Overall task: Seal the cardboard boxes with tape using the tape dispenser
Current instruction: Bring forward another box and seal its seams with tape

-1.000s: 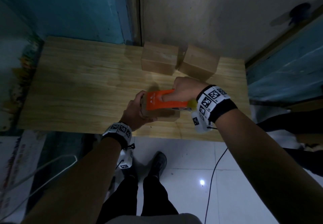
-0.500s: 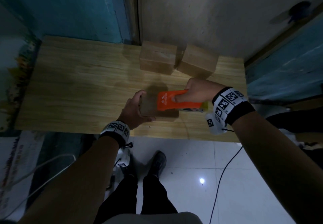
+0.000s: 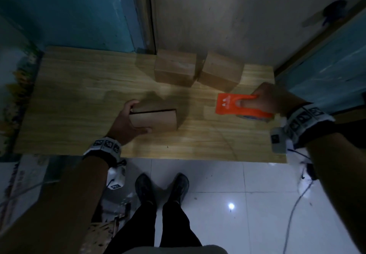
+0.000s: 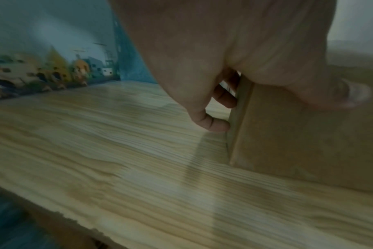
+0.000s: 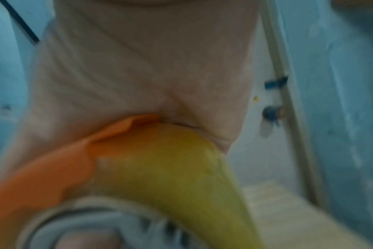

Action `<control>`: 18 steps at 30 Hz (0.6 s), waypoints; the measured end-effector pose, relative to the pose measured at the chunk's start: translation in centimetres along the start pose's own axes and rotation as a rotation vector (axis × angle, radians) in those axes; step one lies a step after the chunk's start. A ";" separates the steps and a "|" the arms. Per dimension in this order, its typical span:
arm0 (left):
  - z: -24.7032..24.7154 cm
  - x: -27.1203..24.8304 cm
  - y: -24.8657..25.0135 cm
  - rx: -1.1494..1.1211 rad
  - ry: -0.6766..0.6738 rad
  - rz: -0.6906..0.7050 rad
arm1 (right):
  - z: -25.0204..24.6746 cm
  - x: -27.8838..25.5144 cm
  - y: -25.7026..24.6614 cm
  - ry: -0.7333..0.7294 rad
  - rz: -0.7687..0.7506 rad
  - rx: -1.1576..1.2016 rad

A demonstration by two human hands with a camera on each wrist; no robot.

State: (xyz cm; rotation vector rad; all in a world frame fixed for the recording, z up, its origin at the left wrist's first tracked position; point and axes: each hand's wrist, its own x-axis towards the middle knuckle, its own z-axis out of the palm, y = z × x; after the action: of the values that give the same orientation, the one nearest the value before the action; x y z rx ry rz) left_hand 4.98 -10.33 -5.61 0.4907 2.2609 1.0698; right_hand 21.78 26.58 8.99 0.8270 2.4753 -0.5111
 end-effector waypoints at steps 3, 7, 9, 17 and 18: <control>0.2 0.0 0.0 0.004 0.000 0.007 | 1.1 0.0 -1.4 -0.039 -0.043 0.189; 0.1 -0.1 -0.1 0.012 -0.017 -0.005 | 2.0 -0.5 -1.5 -0.019 -0.070 0.447; 0.0 -0.1 -0.4 0.008 -0.030 -0.013 | 2.5 -1.0 -1.5 -0.018 -0.075 0.519; -0.2 -0.3 -0.6 -0.030 -0.044 -0.083 | 4.6 -2.5 -2.0 -0.015 -0.071 0.768; -0.2 -0.5 -0.4 -0.029 -0.049 -0.089 | 4.9 -2.5 -2.0 -0.016 -0.070 0.782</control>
State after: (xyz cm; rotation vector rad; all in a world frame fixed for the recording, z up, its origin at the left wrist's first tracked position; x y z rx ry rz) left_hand 5.21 -10.99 -5.64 0.3968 2.2001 1.0338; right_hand 23.85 21.53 6.74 0.9949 2.2750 -1.5525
